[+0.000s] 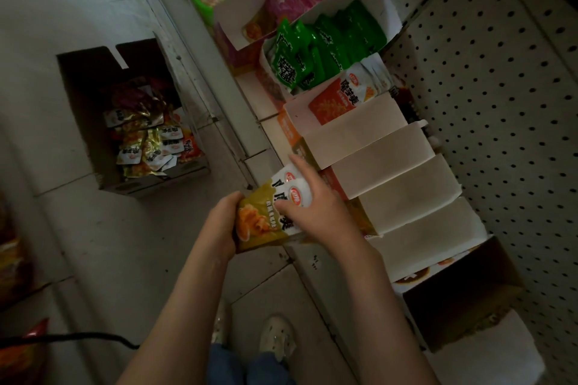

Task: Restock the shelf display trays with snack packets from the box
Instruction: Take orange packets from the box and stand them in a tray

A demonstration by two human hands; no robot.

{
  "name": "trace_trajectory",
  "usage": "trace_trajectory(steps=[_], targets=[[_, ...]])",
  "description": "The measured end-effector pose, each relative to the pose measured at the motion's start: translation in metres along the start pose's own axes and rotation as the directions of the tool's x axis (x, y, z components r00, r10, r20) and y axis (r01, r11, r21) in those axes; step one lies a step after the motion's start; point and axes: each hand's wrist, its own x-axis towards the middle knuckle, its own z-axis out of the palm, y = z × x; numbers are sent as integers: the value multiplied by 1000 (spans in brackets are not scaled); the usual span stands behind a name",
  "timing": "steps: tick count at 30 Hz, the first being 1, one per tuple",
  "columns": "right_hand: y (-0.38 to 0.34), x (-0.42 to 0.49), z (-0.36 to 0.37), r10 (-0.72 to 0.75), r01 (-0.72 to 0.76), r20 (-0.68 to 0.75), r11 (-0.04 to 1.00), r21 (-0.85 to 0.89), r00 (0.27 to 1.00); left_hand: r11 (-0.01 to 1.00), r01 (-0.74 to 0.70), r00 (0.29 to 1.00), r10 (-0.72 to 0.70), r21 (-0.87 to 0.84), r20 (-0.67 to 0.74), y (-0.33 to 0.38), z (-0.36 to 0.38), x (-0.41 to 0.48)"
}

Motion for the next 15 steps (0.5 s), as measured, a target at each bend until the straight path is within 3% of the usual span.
trace_trajectory(steps=[12,15], targets=[[-5,18,-19,73,-78,-60,993,-93,996,998,-40,999,42,52,-35,14,7,2],[-6,15,-25,87,-85,-100,996,27,991,998,-62,997,62,7,-41,18,17,2]])
